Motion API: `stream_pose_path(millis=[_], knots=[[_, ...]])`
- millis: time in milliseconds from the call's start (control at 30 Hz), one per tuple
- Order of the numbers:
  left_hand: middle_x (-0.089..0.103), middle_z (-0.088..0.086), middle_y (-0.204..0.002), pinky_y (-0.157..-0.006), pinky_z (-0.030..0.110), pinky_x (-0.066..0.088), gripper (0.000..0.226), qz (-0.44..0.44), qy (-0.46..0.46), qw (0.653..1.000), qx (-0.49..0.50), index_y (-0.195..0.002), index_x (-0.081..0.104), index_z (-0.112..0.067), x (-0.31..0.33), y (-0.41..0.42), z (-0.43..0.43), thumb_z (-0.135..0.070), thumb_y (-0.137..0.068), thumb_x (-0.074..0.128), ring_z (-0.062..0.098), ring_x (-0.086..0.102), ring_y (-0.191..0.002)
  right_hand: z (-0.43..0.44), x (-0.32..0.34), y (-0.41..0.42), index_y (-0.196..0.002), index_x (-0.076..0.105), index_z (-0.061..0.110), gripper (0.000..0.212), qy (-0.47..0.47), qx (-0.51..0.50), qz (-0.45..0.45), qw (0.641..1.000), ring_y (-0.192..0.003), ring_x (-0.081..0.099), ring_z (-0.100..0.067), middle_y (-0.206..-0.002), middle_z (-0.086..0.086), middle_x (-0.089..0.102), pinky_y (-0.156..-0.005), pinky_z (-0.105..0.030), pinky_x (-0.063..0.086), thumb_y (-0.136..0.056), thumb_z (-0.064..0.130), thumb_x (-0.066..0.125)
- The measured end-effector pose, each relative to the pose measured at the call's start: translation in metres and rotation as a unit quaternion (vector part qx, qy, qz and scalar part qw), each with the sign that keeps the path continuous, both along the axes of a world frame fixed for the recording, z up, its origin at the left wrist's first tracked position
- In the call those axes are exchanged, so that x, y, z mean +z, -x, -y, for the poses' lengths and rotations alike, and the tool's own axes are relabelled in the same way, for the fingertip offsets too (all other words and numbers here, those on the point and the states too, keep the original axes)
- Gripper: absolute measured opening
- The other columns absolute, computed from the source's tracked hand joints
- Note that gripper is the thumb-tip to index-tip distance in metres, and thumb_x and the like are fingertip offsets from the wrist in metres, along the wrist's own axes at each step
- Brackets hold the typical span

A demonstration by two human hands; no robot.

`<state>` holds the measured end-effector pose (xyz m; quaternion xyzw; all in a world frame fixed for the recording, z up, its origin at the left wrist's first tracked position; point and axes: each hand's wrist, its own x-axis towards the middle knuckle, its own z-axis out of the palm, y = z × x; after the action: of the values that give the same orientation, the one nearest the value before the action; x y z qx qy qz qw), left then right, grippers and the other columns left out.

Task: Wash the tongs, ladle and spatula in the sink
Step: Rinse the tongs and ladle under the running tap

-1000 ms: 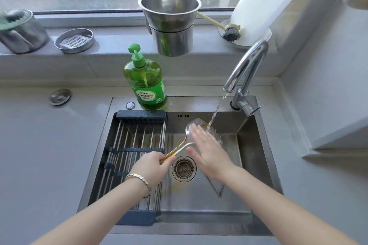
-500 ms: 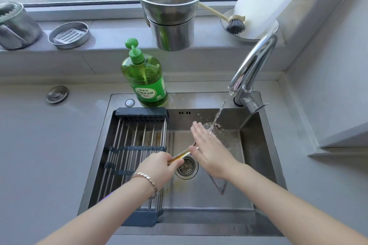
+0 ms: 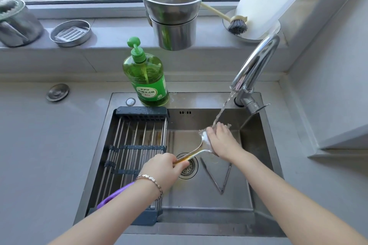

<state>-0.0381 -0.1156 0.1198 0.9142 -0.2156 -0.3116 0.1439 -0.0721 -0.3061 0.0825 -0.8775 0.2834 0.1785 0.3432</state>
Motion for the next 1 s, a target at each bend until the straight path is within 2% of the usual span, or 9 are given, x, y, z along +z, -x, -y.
stream_pose_path(millis=[167, 267, 333, 433, 500, 533, 700, 833, 1000], knots=[[0.045, -0.007, -0.052, -0.046, 0.020, 0.033, 0.043, 0.000, 0.018, 1.000, 0.022, -0.058, 0.045, -0.024, 0.003, -0.001, 0.001, -0.053, -0.089, 0.047, 0.010, 0.040, -0.046, -0.009, 0.008, 0.003, -0.149, -0.001, 0.004, 0.071, 0.019, 0.064, 0.024, 0.997, -0.146, -0.007, -0.021, -0.158, -0.012, -0.004, -0.117, -0.036, -0.001, -0.097, 0.049, 0.020], [0.043, -0.005, -0.051, -0.049, 0.022, 0.035, 0.045, -0.010, 0.032, 0.999, 0.039, -0.056, 0.045, -0.021, 0.004, -0.002, 0.005, -0.052, -0.088, 0.049, 0.012, 0.040, -0.046, 0.006, 0.008, -0.003, -0.137, 0.038, 0.007, 0.058, -0.034, -0.035, 0.044, 0.998, -0.132, 0.036, -0.025, -0.142, -0.013, 0.040, -0.106, -0.038, 0.030, -0.096, 0.047, 0.028], [0.042, -0.004, -0.050, -0.051, 0.023, 0.036, 0.046, -0.026, 0.051, 0.996, 0.065, -0.056, 0.045, -0.018, 0.004, -0.001, 0.010, -0.051, -0.088, 0.051, 0.013, 0.039, -0.046, 0.012, 0.008, -0.001, -0.093, 0.059, 0.011, 0.039, -0.126, -0.196, 0.066, 0.970, -0.091, 0.055, -0.023, -0.095, -0.006, 0.060, -0.076, -0.030, 0.044, -0.095, 0.041, 0.035], [0.038, -0.003, -0.050, -0.047, 0.023, 0.029, 0.048, -0.046, 0.063, 0.992, 0.096, -0.054, 0.039, -0.016, 0.006, 0.001, 0.019, -0.047, -0.089, 0.051, 0.013, 0.034, -0.044, 0.012, 0.010, 0.004, -0.086, 0.059, 0.009, 0.021, -0.409, -0.445, 0.137, 0.785, -0.071, 0.060, -0.018, -0.082, -0.007, 0.062, -0.066, -0.030, 0.052, -0.095, 0.025, 0.050], [0.036, -0.003, -0.050, -0.046, 0.023, 0.026, 0.049, -0.059, 0.065, 0.991, 0.104, -0.053, 0.037, -0.016, 0.005, 0.001, 0.026, -0.046, -0.090, 0.051, 0.014, 0.031, -0.044, 0.004, 0.016, 0.004, -0.086, 0.059, 0.005, 0.013, -0.525, -0.522, 0.189, 0.645, -0.061, 0.066, -0.016, -0.078, -0.009, 0.066, -0.060, -0.029, 0.057, -0.093, 0.014, 0.053], [0.036, -0.003, -0.050, -0.046, 0.023, 0.026, 0.050, -0.064, 0.064, 0.990, 0.105, -0.053, 0.036, -0.016, 0.005, 0.001, 0.031, -0.046, -0.090, 0.051, 0.014, 0.032, -0.045, -0.003, 0.021, 0.004, -0.084, 0.058, 0.004, 0.012, -0.549, -0.533, 0.205, 0.610, -0.057, 0.067, -0.015, -0.073, -0.010, 0.067, -0.058, -0.028, 0.058, -0.093, 0.011, 0.053], [0.060, 0.006, -0.066, -0.054, 0.025, 0.035, 0.040, -0.051, 0.069, 0.994, 0.064, -0.062, 0.051, -0.014, 0.016, 0.000, 0.057, -0.044, -0.089, 0.052, 0.028, 0.058, -0.069, -0.049, 0.034, 0.003, -0.087, 0.053, 0.002, 0.011, -0.523, -0.498, 0.217, 0.656, -0.069, 0.067, -0.019, -0.082, -0.011, 0.066, -0.058, -0.024, 0.057, -0.096, 0.007, 0.048], [0.048, -0.005, -0.057, -0.059, 0.024, 0.037, 0.025, -0.002, 0.074, 0.997, -0.021, -0.063, 0.050, -0.018, 0.021, -0.011, 0.057, -0.031, -0.082, 0.061, 0.022, 0.050, -0.066, -0.041, 0.035, 0.001, -0.094, 0.051, -0.001, 0.025, -0.547, -0.513, 0.269, 0.605, -0.075, 0.065, -0.025, -0.087, -0.017, 0.064, -0.060, -0.027, 0.058, -0.101, 0.018, 0.035], [0.053, -0.007, -0.072, -0.068, 0.028, 0.047, 0.009, 0.066, 0.017, 0.995, -0.067, -0.090, 0.057, -0.022, 0.016, -0.022, 0.035, -0.027, -0.087, 0.051, 0.019, 0.052, -0.072, -0.023, 0.043, 0.002, -0.094, 0.050, 0.002, 0.034, -0.537, -0.533, 0.316, 0.572, -0.080, 0.065, -0.026, -0.089, -0.018, 0.063, -0.076, -0.036, 0.058, -0.103, 0.023, 0.024]])
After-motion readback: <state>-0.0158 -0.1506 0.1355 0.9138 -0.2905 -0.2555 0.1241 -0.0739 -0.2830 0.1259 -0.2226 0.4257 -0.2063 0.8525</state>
